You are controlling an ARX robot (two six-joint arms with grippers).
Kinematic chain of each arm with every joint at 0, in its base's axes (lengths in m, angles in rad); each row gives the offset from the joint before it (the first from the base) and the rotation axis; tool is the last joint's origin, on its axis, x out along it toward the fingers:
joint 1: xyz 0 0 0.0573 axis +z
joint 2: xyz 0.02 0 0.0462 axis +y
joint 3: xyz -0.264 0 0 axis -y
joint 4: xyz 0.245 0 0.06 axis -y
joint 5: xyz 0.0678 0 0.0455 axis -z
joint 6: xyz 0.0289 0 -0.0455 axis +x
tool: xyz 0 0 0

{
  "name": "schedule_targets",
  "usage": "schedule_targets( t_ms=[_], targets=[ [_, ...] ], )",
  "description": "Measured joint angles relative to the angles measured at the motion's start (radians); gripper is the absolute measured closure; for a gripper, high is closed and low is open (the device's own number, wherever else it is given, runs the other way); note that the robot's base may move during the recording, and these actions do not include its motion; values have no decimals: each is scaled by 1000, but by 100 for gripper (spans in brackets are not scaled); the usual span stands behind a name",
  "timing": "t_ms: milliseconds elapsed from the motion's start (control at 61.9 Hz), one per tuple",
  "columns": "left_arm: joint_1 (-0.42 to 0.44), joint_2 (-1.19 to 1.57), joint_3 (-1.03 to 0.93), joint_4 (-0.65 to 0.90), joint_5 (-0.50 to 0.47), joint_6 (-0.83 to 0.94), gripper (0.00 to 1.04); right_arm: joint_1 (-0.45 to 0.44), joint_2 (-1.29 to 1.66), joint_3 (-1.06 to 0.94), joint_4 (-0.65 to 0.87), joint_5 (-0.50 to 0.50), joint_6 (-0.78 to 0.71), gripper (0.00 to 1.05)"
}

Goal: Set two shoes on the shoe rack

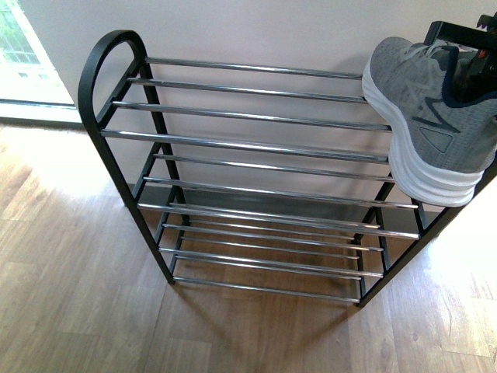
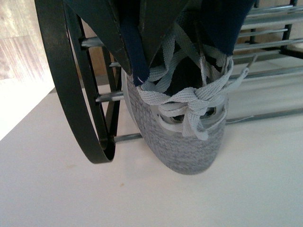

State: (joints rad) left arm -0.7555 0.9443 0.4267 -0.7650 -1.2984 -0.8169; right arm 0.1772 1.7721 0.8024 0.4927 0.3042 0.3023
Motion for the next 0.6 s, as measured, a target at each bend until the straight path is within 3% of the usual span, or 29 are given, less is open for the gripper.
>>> schedule_targets(
  t_ms=[597],
  targets=[
    [0, 0, 0, 0, 1, 0, 104, 39, 71, 57, -26, 40, 58, 104]
  ],
)
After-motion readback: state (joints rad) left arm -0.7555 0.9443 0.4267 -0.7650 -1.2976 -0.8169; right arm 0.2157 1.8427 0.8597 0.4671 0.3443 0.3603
